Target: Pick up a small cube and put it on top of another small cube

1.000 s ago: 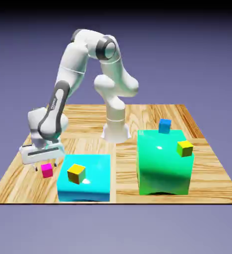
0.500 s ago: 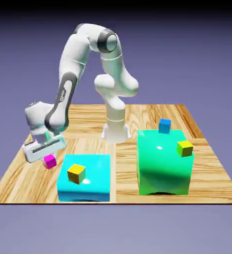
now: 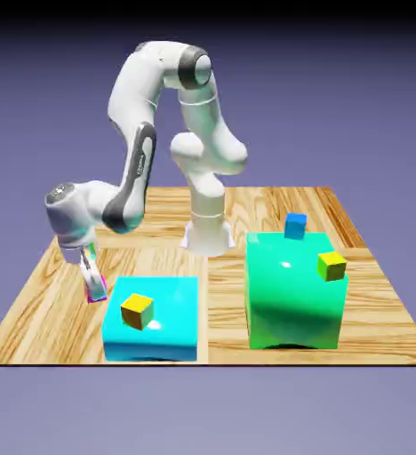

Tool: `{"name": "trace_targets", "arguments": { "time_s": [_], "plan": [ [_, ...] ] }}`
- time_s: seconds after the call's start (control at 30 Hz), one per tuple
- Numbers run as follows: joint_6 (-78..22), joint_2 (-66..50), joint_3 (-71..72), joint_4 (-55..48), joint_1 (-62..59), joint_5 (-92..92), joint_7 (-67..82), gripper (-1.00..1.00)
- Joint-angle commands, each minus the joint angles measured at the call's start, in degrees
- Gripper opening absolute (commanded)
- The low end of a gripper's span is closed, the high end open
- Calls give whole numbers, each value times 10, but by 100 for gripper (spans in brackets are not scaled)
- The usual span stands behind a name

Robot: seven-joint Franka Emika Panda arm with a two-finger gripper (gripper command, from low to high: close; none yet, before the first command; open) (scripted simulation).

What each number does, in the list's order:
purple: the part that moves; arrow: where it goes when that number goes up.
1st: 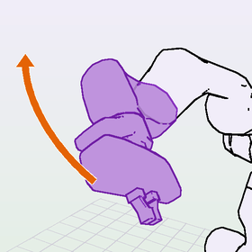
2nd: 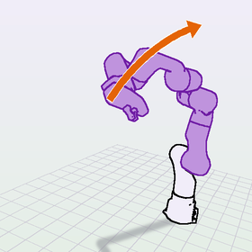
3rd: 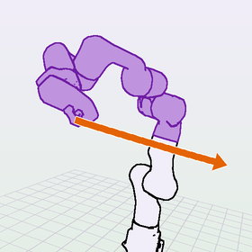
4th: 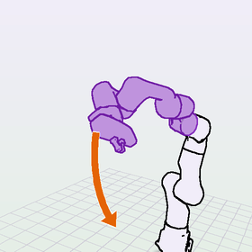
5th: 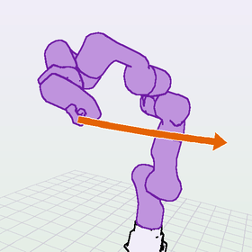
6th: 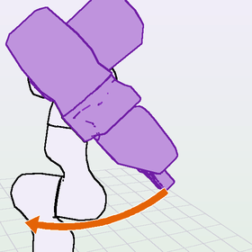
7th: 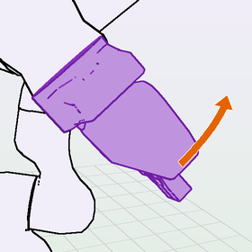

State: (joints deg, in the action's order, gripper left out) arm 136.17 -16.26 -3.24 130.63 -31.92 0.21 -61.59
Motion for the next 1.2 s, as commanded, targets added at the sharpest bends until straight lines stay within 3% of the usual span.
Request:
{"name": "trace_targets", "arguments": {
  "time_s": [0.0, 0.1, 0.73, 0.9, 1.07, 1.1, 1.17],
  "plan": [
    [-7, 2, 9, -4, -5, 23, 24, -100],
    [-34, 17, 35, -12, -2, 70, 80, -100],
    [-327, 358, 199, 41, 392, -71, -29, -100],
    [-348, 398, 200, 59, 455, -146, -111, -100],
    [-242, 376, 217, 144, 464, -160, -106, -100],
    [-242, 376, 217, 144, 464, -160, -106, 100],
    [-267, 381, 213, 124, 462, -157, -108, 100]
  ]
}}
